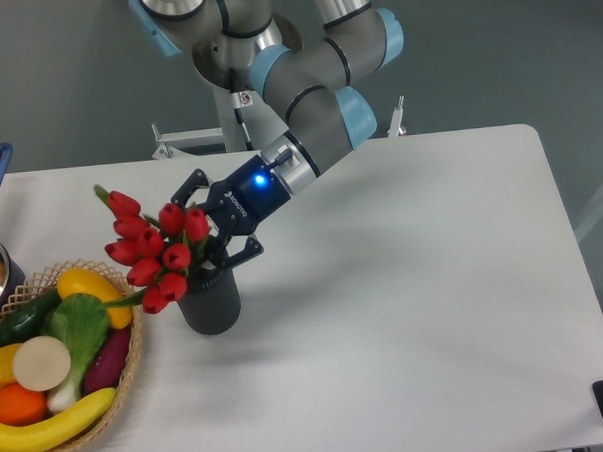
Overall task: Insert the flowers into the vase
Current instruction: 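Open the gripper to release the tulips in the vase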
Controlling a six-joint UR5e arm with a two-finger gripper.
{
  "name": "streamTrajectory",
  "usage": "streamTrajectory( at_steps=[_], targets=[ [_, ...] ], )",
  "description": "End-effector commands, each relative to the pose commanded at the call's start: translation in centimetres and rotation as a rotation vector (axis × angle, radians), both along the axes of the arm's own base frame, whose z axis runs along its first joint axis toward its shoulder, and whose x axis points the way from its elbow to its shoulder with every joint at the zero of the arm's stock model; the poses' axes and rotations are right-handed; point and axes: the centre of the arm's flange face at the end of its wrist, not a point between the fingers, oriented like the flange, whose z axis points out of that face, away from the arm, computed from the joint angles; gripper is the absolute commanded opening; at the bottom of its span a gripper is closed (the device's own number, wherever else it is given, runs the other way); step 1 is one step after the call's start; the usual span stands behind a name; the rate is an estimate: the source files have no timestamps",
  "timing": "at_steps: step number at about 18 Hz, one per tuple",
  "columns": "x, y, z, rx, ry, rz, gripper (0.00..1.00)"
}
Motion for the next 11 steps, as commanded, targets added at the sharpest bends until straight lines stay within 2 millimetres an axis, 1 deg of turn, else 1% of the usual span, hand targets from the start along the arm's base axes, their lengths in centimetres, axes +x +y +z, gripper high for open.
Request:
streamTrajectory(
  at_steps=[1,3,4,5,8,11],
  targets=[
    [-0.3,0.0,0.2,0.009,0.021,-0.001,1.00],
    [-1.3,-0.4,0.6,-0.009,0.090,0.011,1.00],
    [-1.9,-0.4,1.6,-0.029,0.138,0.020,1.00],
    [-2.4,-0.9,2.2,-0.067,0.185,0.035,1.00],
    [-2.8,-2.3,3.6,-0.155,0.296,0.072,1.00],
    [-4.4,-4.9,6.2,-0.170,0.355,0.148,1.00]
  ],
)
